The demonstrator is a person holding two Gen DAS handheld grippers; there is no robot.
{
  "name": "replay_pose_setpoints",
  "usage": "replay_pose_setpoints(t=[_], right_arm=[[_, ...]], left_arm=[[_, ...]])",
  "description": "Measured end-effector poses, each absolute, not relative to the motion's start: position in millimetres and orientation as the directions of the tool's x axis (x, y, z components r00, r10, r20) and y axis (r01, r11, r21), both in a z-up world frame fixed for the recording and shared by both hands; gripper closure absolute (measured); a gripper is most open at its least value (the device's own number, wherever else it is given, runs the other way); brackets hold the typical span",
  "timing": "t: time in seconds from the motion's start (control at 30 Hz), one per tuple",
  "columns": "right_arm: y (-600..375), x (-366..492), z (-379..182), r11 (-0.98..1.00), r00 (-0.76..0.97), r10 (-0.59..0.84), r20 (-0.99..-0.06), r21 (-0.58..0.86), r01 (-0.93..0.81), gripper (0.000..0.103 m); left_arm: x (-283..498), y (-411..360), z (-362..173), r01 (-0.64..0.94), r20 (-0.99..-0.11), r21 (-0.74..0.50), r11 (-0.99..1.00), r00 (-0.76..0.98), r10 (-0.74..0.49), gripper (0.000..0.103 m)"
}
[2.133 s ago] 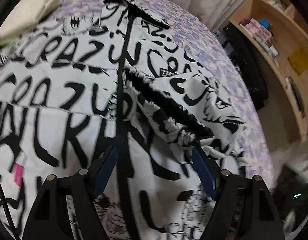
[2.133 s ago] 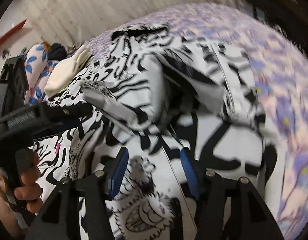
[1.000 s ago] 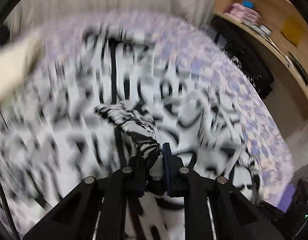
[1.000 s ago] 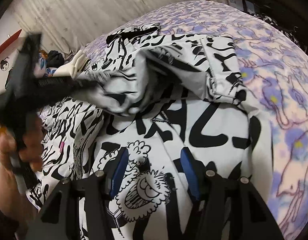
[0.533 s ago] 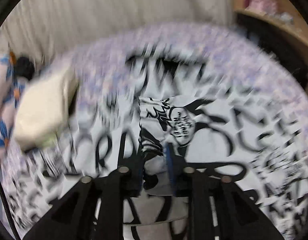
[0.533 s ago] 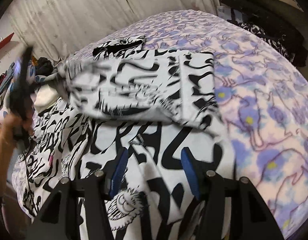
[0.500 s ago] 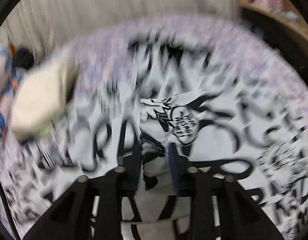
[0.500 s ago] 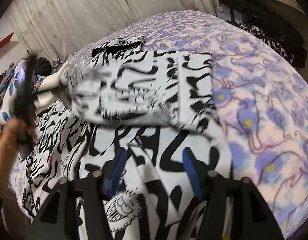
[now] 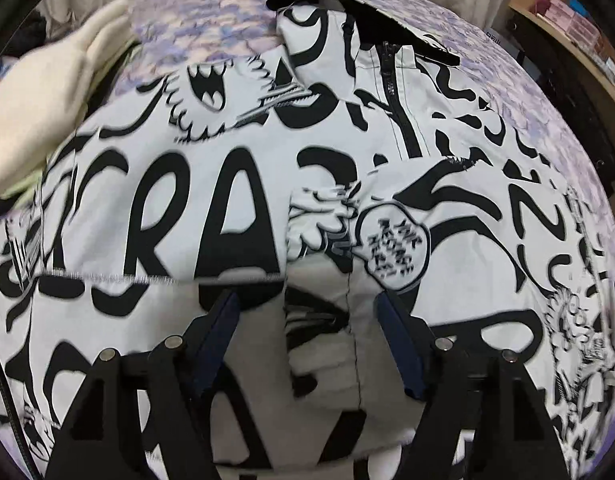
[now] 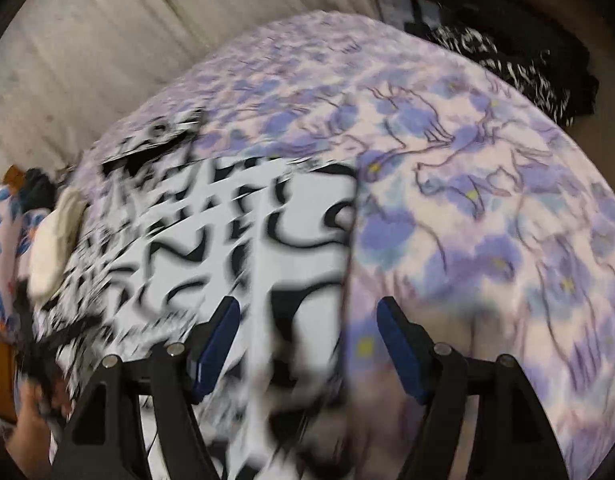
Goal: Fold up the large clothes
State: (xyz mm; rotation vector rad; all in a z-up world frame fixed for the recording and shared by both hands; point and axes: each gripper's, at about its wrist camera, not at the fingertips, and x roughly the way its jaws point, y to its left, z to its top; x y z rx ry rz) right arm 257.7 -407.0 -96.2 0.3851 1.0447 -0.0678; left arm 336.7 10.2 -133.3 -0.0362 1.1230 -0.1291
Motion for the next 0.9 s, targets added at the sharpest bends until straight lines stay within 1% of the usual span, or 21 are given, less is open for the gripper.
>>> replay_pose_setpoints(t=[0.03, 0.07, 0.1, 0.13, 0.17, 0.2, 0.23, 0.33, 0.4, 0.43, 0.47, 0.5, 0.53, 0.57, 0.67, 0.7, 0.73, 0.8, 0.83, 0.87, 0.9], right_arm=[[-411, 272, -106, 0.925, 0.488, 0.14, -0.861, 0.289, 0.246, 0.032], [-415, 282, -116, 0.919, 0.469, 0.149, -0.871, 0.297, 0.259, 0.032], [-416, 288, -123, 0.914, 0.448, 0.154, -0.881, 0.299, 0.273, 0.032], [-418, 296, -131, 0.914, 0.424, 0.147, -0.894, 0.286, 0.287, 0.04], [-416, 299, -131, 0.922, 0.43, 0.134, -0.893, 0.271, 0.275, 0.065], [-414, 302, -126, 0.928, 0.443, 0.14, -0.885, 0.274, 0.254, 0.087], [-413, 304, -119, 0.929, 0.457, 0.132, -0.88, 0.27, 0.253, 0.101], [-409, 304, -108, 0.938, 0.52, 0.103, -0.848, 0.257, 0.234, 0.101], [-405, 308, -124, 0.95, 0.474, 0.068, -0.878, 0.203, 0.239, 0.1], [-402, 307, -129, 0.956, 0.462, 0.043, -0.886, 0.171, 0.238, 0.097], [-399, 305, -127, 0.96, 0.466, 0.023, -0.884, 0.15, 0.238, 0.097], [-398, 303, -123, 0.961, 0.469, 0.007, -0.883, 0.135, 0.24, 0.097], [-395, 302, -117, 0.963, 0.464, -0.021, -0.886, 0.107, 0.248, 0.091], [-390, 298, -109, 0.966, 0.455, -0.074, -0.888, 0.05, 0.254, 0.088], [-370, 281, -86, 0.964, 0.484, -0.213, -0.849, -0.102, 0.246, 0.088], [-366, 275, -79, 0.964, 0.495, -0.222, -0.84, -0.115, 0.238, 0.088], [-361, 269, -73, 0.966, 0.499, -0.218, -0.838, -0.113, 0.233, 0.088], [-351, 257, -63, 0.981, 0.522, -0.127, -0.843, -0.027, 0.194, 0.088], [-343, 252, -59, 0.985, 0.538, -0.077, -0.839, 0.018, 0.169, 0.088], [-330, 246, -55, 0.989, 0.546, -0.038, -0.837, 0.046, 0.141, 0.088], [-319, 244, -54, 0.991, 0.544, -0.015, -0.839, 0.06, 0.12, 0.088]], left_arm=[[339, 6, -131, 0.101, -0.886, -0.107, 0.989, 0.441, -0.141, 0.068], [341, 3, -129, 0.106, -0.887, -0.101, 0.989, 0.441, -0.138, 0.076], [345, 0, -128, 0.102, -0.889, -0.088, 0.991, 0.44, -0.125, 0.077], [347, -3, -126, 0.104, -0.886, -0.079, 0.991, 0.449, -0.118, 0.084], [351, -8, -119, 0.118, -0.877, -0.052, 0.992, 0.469, -0.102, 0.088], [352, -9, -115, 0.125, -0.872, -0.042, 0.991, 0.48, -0.098, 0.089], [354, -13, -107, 0.128, -0.857, -0.028, 0.991, 0.508, -0.089, 0.089], [357, -11, -94, 0.113, -0.822, -0.021, 0.993, 0.563, -0.081, 0.09], [362, -8, -106, 0.096, -0.843, -0.034, 0.995, 0.532, -0.08, 0.088], [365, -10, -119, 0.096, -0.866, -0.026, 0.995, 0.495, -0.071, 0.083], [362, -11, -125, 0.091, -0.87, 0.005, 0.996, 0.491, -0.04, 0.078], [358, -10, -126, 0.093, -0.861, 0.024, 0.995, 0.509, -0.027, 0.077], [353, -10, -123, 0.098, -0.851, 0.035, 0.995, 0.524, -0.022, 0.077], [350, -11, -120, 0.102, -0.851, 0.041, 0.994, 0.525, -0.019, 0.077], [339, -4, -107, 0.088, -0.859, 0.011, 0.996, 0.511, -0.036, 0.076], [335, -1, -101, 0.071, -0.858, 0.005, 0.997, 0.512, -0.032, 0.074], [330, 2, -95, 0.046, -0.853, 0.011, 0.999, 0.522, -0.015, 0.069], [318, 3, -84, 0.01, -0.828, 0.037, 0.999, 0.561, 0.025, 0.068], [311, 0, -80, 0.013, -0.813, 0.053, 0.999, 0.581, 0.036, 0.065], [306, -4, -75, 0.01, -0.798, 0.078, 0.997, 0.599, 0.057, 0.058], [300, -8, -72, -0.004, -0.783, 0.1, 0.995, 0.617, 0.081, 0.055]])
